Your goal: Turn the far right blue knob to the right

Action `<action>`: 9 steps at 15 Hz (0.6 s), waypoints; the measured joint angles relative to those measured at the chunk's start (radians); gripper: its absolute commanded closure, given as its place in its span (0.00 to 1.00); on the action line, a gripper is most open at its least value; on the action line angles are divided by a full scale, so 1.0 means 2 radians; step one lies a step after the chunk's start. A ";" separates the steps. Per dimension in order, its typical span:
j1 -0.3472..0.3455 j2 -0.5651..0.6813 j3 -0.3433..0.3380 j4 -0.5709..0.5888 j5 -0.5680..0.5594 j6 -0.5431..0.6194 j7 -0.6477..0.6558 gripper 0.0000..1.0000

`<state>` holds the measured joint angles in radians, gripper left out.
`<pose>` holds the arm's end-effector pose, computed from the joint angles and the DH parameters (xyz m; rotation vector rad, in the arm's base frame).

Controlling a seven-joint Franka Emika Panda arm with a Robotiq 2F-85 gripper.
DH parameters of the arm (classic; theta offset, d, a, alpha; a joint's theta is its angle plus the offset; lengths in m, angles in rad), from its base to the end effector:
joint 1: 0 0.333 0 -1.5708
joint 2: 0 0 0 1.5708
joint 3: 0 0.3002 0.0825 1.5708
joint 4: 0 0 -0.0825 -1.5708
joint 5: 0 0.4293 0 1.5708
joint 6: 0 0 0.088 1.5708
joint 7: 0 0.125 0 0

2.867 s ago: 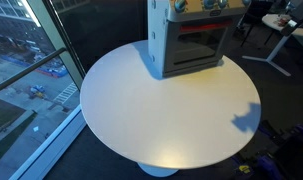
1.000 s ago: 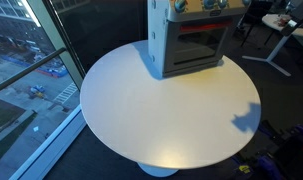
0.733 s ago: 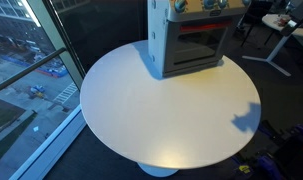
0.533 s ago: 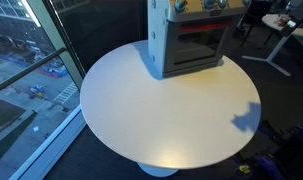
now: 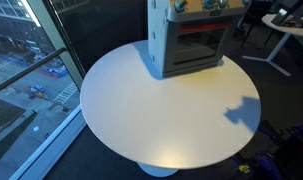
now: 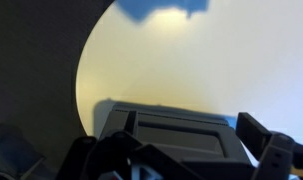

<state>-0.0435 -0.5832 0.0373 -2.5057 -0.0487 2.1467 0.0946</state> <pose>0.4486 -0.0058 0.4562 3.0645 -0.1268 0.3483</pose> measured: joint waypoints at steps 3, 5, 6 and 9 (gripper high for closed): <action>0.000 0.028 -0.003 0.033 0.000 0.007 0.000 0.00; 0.000 0.050 -0.006 0.058 0.000 0.013 0.000 0.00; 0.000 0.062 -0.009 0.071 0.000 0.016 0.000 0.00; -0.003 0.097 -0.018 0.110 0.000 0.025 0.000 0.00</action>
<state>-0.0503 -0.3882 0.0012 -2.2859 -0.0487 2.1977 0.0945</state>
